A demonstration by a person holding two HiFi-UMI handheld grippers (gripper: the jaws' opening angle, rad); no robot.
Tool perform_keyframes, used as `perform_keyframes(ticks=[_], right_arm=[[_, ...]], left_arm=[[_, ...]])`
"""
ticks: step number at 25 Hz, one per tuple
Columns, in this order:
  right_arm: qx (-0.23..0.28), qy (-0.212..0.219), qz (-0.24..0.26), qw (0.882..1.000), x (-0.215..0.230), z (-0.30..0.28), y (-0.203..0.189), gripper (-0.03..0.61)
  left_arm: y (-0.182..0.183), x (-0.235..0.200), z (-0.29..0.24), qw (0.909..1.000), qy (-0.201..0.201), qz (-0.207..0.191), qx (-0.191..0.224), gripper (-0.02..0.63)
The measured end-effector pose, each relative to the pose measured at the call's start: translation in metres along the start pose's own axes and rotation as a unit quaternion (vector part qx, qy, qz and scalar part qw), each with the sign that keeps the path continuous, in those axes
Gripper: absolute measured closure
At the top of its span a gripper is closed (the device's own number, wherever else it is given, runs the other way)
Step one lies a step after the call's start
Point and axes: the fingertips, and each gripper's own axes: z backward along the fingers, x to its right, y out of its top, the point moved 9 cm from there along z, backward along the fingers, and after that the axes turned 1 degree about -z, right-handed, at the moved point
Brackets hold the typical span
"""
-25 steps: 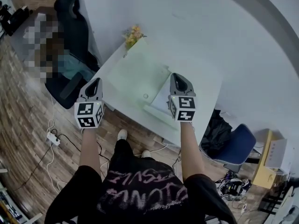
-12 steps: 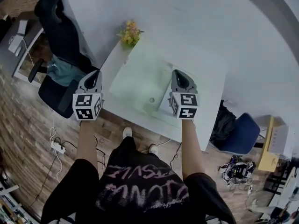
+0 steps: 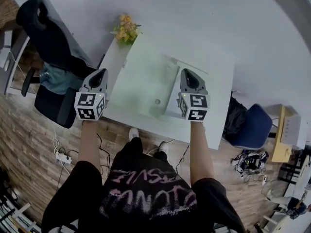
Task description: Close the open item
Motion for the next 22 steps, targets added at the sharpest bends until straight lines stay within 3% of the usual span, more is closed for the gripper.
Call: perform_keyframes(ticks=[8,14,17,22], right_arm=[[-0.015,-0.032,-0.014,0.999,0.009,0.003,-0.013,0.568],[-0.021,-0.054,-0.023,0.998,0.021,0.012,-0.02,0.568],[-0.022,-0.065,-0.026,0.997,0.032,0.022,-0.024,0.568],[-0.019,-0.083,-0.034,0.996,0.052,0.042,-0.031,0.568]], left_arm=[[-0.005,0.005,-0.028,0.9959,-0.09,0.001,-0.004,0.612],[0.002,0.023,-0.045,0.9923,-0.124,-0.005,0.004,0.607],[0.007,0.037,-0.049,0.9893,-0.145,-0.007,0.01,0.558],[0.019,0.066,-0.053,0.9845,-0.173,-0.02,0.021,0.552]])
